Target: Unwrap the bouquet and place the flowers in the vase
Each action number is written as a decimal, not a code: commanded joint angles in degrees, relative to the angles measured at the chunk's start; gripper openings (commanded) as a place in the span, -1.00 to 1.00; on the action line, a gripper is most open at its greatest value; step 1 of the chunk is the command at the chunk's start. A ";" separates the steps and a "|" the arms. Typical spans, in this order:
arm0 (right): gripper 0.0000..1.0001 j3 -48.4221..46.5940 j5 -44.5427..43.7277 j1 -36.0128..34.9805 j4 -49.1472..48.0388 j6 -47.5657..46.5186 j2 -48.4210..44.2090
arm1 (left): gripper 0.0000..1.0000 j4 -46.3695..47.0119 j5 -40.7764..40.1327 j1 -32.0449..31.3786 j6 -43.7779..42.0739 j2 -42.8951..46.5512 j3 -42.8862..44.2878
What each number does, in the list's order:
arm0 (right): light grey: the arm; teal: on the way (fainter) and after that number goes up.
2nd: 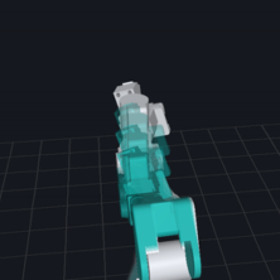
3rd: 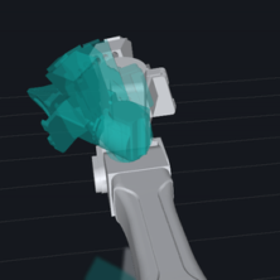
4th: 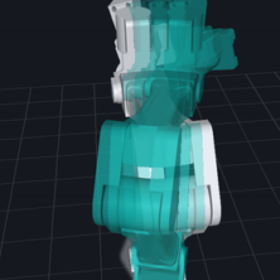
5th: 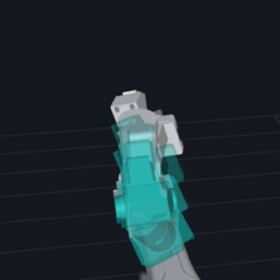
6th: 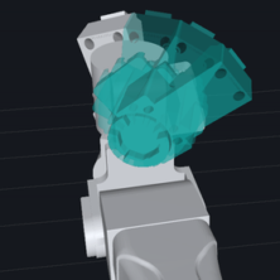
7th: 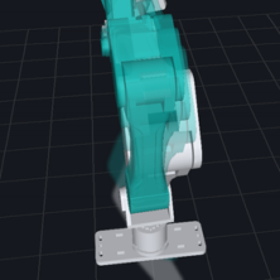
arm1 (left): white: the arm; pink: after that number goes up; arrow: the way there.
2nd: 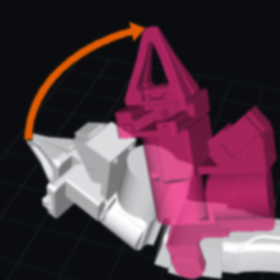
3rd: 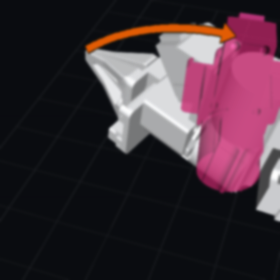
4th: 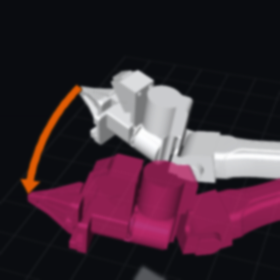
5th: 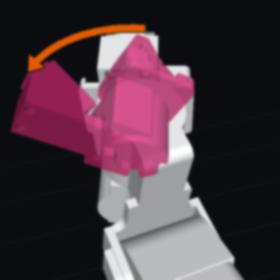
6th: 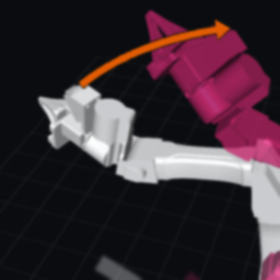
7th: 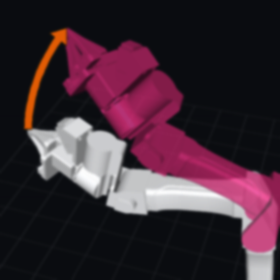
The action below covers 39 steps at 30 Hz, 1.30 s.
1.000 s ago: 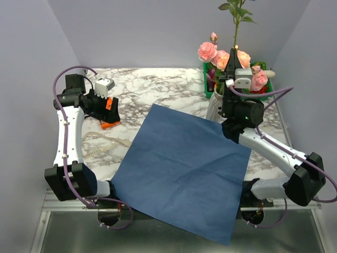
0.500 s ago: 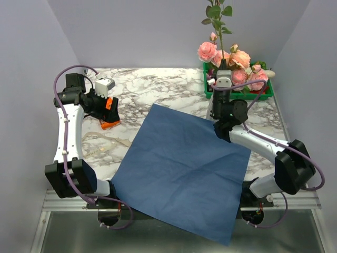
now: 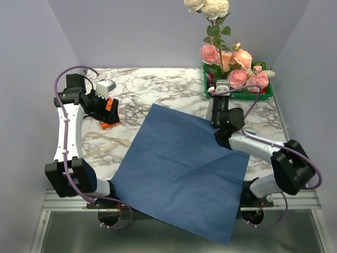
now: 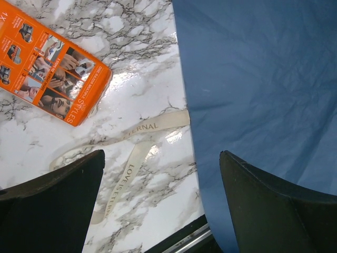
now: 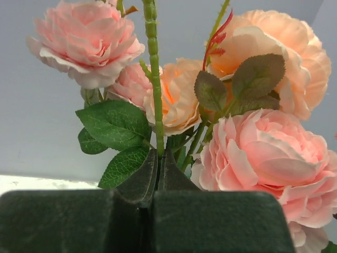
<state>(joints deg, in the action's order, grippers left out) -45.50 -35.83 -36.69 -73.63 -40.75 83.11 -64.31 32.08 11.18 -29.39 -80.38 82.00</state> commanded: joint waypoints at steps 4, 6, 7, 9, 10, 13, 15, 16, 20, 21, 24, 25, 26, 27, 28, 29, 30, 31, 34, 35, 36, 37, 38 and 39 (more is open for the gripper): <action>-0.92 1.99 -4.94 -0.31 -22.00 2.34 -2.25 | 0.97 -0.81 1.67 0.42 -0.32 0.75 0.71; -0.75 2.69 -5.12 -0.40 -20.69 3.83 -3.39 | 0.98 -0.81 1.59 0.42 -0.23 0.84 0.88; -0.53 2.87 -4.95 -0.40 -19.81 4.53 -3.83 | 0.97 -0.81 1.41 0.51 -0.15 0.92 0.88; -0.43 3.92 -3.81 -0.49 -17.17 6.38 -5.67 | 0.98 -0.99 1.32 0.51 -0.14 0.84 1.32; -0.36 4.36 -3.37 -0.58 -16.82 6.82 -6.11 | 0.97 -0.99 1.32 0.42 0.03 0.92 1.41; -0.25 4.71 -1.61 -0.58 -12.52 9.81 -8.31 | 0.98 -1.08 1.59 0.42 0.21 1.10 1.85; -0.21 3.93 -0.38 -0.58 -9.00 11.47 -9.02 | 0.98 -0.99 1.94 0.42 0.47 1.19 1.85; -0.17 3.40 -0.12 -0.67 -7.95 11.92 -9.11 | 0.98 -0.90 2.03 0.42 0.56 1.28 1.85; -0.09 0.50 1.29 -0.58 0.12 13.59 -9.46 | 0.97 -1.08 2.29 0.42 0.73 1.63 1.85; -0.07 0.15 1.47 -0.58 2.24 14.29 -10.15 | 0.98 -1.08 2.29 0.51 0.65 1.72 1.85; 0.00 -1.35 2.43 -0.58 13.04 18.60 -12.27 | 0.97 -0.81 2.03 0.42 0.47 2.24 1.50; 0.00 -1.61 2.70 -0.67 15.77 20.52 -12.62 | 0.97 -0.64 2.03 0.42 0.47 2.33 1.50; 0.00 -1.53 2.35 -0.58 19.71 21.41 -13.06 | 0.97 -0.64 2.03 0.42 0.47 2.42 1.50; 0.00 -1.09 2.17 -0.58 21.05 22.29 -14.19 | 0.98 -0.72 2.20 0.51 0.30 2.33 1.50; 0.00 -0.56 2.09 -0.58 22.46 24.82 -15.07 | 0.98 -0.73 2.29 0.42 0.38 2.16 1.50; 0.00 0.66 2.69 -0.58 25.95 26.24 -16.13 | 0.98 -0.81 2.55 0.42 0.30 2.16 1.50; 0.00 1.45 2.70 -0.58 27.21 27.56 -18.14 | 0.98 -0.81 2.64 0.42 0.29 2.16 1.41; 0.00 2.07 2.87 -0.58 28.35 30.00 -19.12 | 0.98 -0.73 2.55 0.42 0.29 2.16 1.50; 0.14 3.74 2.70 -0.58 34.41 34.58 -22.45 | 0.98 -0.64 2.64 0.42 0.21 2.24 1.41; 0.16 4.10 2.70 -0.58 37.12 35.30 -23.34 | 0.98 -0.64 2.55 0.42 0.21 2.24 1.41; 0.19 4.71 2.44 -0.58 38.19 36.26 -24.04 | 0.98 -0.64 2.38 0.42 0.12 2.16 1.32; 0.26 4.89 2.35 -0.58 39.34 38.18 -25.53 | 0.98 -0.72 2.47 0.42 0.12 2.24 1.32; 0.32 4.89 2.44 -0.58 42.39 39.16 -26.15 | 0.97 -0.81 2.47 0.51 0.12 2.33 1.24; 0.37 4.54 2.87 -0.58 44.34 39.95 -26.59 | 0.98 -0.81 2.47 0.42 0.12 2.33 1.24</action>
<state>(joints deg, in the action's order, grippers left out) -41.50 -33.78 -37.06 -39.88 -8.23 59.29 -64.55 33.04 11.20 -29.08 -79.35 82.11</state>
